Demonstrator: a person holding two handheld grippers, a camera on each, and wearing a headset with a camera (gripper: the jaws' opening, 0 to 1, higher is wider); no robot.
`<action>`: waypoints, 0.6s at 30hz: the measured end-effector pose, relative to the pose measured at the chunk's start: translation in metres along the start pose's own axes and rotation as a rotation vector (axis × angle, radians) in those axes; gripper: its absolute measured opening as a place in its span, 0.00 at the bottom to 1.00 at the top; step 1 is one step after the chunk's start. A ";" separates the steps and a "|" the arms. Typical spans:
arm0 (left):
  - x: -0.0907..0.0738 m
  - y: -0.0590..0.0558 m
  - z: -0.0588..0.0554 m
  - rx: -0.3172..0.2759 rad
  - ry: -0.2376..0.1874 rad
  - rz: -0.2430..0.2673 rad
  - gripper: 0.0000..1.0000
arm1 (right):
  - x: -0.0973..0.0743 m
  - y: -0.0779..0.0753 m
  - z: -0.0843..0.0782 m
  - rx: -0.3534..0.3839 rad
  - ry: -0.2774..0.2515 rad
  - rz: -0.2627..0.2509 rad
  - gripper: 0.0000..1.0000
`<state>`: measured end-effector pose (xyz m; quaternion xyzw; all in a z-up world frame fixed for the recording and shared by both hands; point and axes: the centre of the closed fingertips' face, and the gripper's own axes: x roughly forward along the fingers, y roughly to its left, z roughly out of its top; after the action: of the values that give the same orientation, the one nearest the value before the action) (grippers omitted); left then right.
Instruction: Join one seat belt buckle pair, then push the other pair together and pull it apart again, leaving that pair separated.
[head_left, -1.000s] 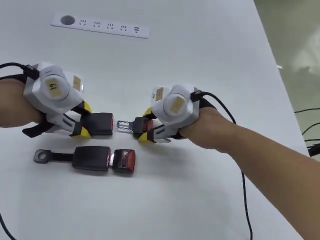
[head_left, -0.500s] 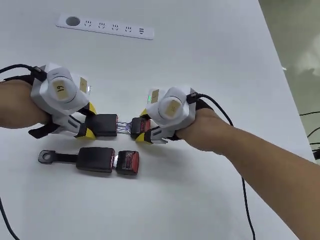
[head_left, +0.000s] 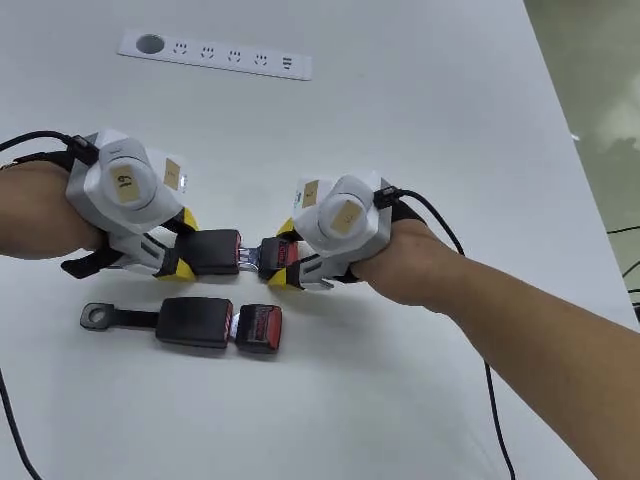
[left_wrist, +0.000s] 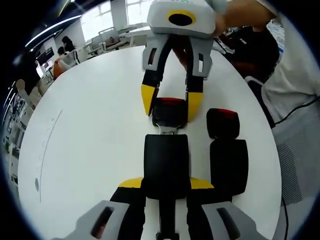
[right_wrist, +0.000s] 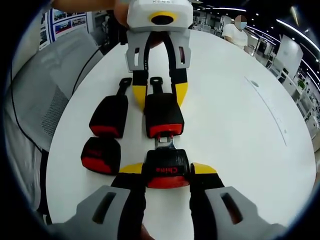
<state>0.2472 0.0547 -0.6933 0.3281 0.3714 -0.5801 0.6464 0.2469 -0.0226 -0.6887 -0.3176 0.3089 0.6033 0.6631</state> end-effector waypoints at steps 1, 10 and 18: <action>0.000 0.000 -0.001 -0.001 -0.002 -0.001 0.31 | 0.001 0.000 0.001 -0.002 -0.001 0.000 0.31; 0.000 -0.001 0.002 0.005 0.004 -0.003 0.31 | 0.000 0.001 0.003 0.005 -0.006 0.001 0.31; -0.001 -0.006 0.007 0.008 -0.008 -0.009 0.31 | 0.007 0.002 0.007 0.002 -0.016 0.002 0.30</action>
<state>0.2415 0.0488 -0.6884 0.3268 0.3678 -0.5857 0.6441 0.2458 -0.0130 -0.6900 -0.3120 0.3046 0.6062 0.6652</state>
